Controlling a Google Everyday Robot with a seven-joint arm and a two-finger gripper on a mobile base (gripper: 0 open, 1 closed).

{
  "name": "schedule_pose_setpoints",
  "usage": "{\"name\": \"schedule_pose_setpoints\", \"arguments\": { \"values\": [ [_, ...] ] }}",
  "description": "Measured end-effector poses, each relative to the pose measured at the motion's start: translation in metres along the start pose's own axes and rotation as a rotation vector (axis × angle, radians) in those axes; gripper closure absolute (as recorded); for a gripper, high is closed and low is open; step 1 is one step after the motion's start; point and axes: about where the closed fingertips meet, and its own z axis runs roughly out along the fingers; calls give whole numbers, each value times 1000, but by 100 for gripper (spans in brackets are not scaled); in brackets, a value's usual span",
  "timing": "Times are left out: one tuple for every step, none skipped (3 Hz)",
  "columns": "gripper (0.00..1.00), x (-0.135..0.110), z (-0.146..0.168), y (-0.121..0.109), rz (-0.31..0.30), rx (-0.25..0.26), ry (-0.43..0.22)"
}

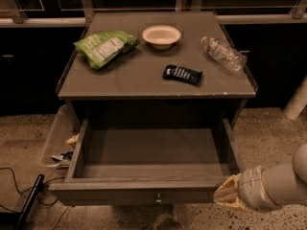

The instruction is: Close top drawer

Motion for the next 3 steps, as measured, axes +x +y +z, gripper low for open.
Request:
{"name": "schedule_pose_setpoints", "arguments": {
  "values": [
    [12, -1, 5, -7, 1, -31, -33],
    [14, -2, 11, -15, -19, -46, -52],
    [38, 1, 28, -53, -62, -66, -68]
  ]
}}
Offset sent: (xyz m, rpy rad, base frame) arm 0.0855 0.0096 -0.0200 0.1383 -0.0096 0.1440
